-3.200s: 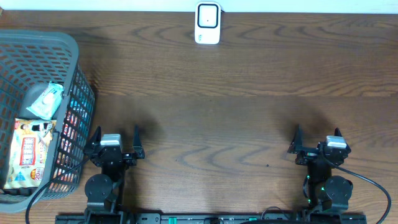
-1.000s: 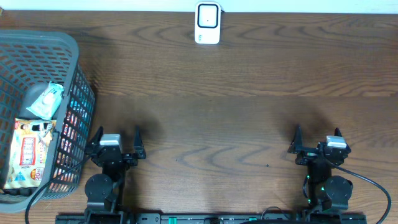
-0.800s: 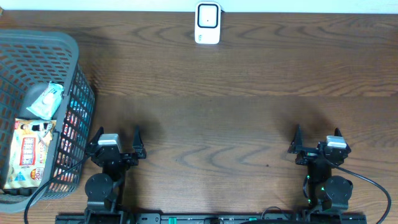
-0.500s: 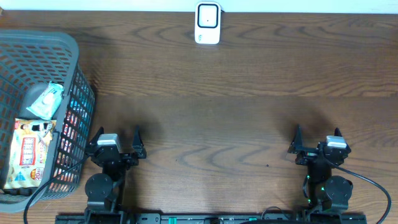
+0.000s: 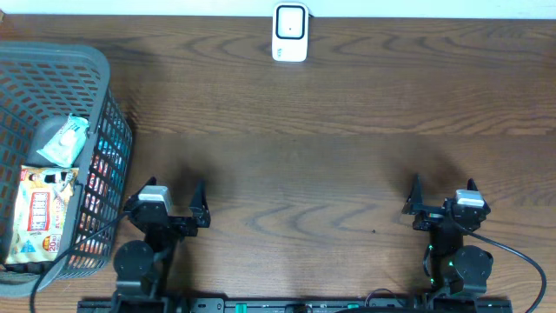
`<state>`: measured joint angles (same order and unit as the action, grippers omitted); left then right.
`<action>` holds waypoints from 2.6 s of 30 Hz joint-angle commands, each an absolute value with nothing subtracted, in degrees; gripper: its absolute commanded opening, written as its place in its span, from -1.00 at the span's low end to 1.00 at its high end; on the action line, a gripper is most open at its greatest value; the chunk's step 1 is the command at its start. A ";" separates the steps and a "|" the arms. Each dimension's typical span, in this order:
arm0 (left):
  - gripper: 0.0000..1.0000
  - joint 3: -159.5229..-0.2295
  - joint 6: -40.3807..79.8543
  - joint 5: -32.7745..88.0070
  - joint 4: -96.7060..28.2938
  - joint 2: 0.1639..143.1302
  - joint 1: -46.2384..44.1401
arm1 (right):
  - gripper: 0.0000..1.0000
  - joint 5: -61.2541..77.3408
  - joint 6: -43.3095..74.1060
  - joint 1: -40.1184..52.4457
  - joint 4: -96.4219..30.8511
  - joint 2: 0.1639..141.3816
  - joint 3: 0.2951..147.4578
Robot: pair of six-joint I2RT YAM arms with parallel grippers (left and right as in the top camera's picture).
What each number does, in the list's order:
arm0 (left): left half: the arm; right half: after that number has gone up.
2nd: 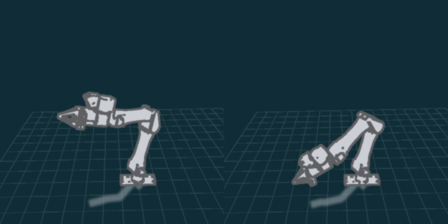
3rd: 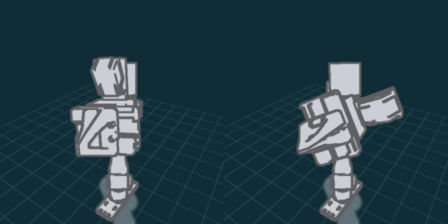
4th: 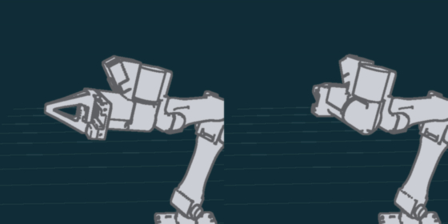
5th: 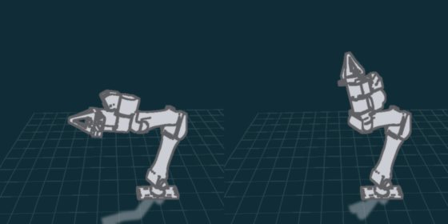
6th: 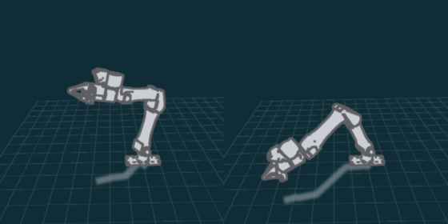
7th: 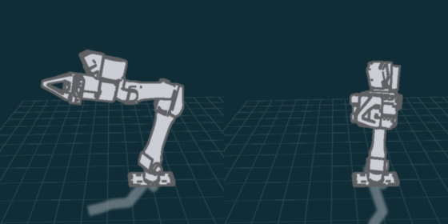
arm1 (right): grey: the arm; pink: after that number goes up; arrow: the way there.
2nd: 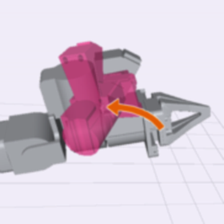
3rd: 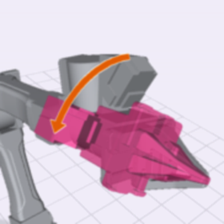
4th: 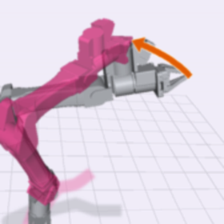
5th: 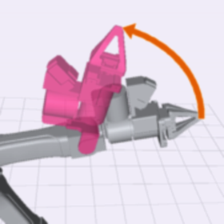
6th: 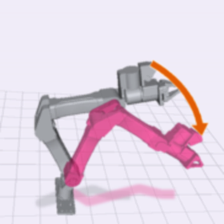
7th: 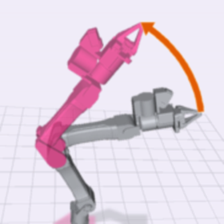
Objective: Scan the item barcode
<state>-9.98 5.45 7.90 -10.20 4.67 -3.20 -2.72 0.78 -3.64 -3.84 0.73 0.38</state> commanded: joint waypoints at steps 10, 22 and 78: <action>0.96 -50.02 7.57 11.79 -29.80 32.29 -3.18 | 0.99 -2.63 0.16 -4.03 -4.10 0.75 0.32; 0.96 -62.06 7.94 9.21 -35.94 41.52 -3.18 | 0.99 -2.63 0.16 -4.03 -4.10 0.75 0.32; 0.89 -70.78 79.59 -8.64 -70.85 95.83 46.94 | 0.98 -2.63 0.16 -4.03 -4.10 0.75 0.32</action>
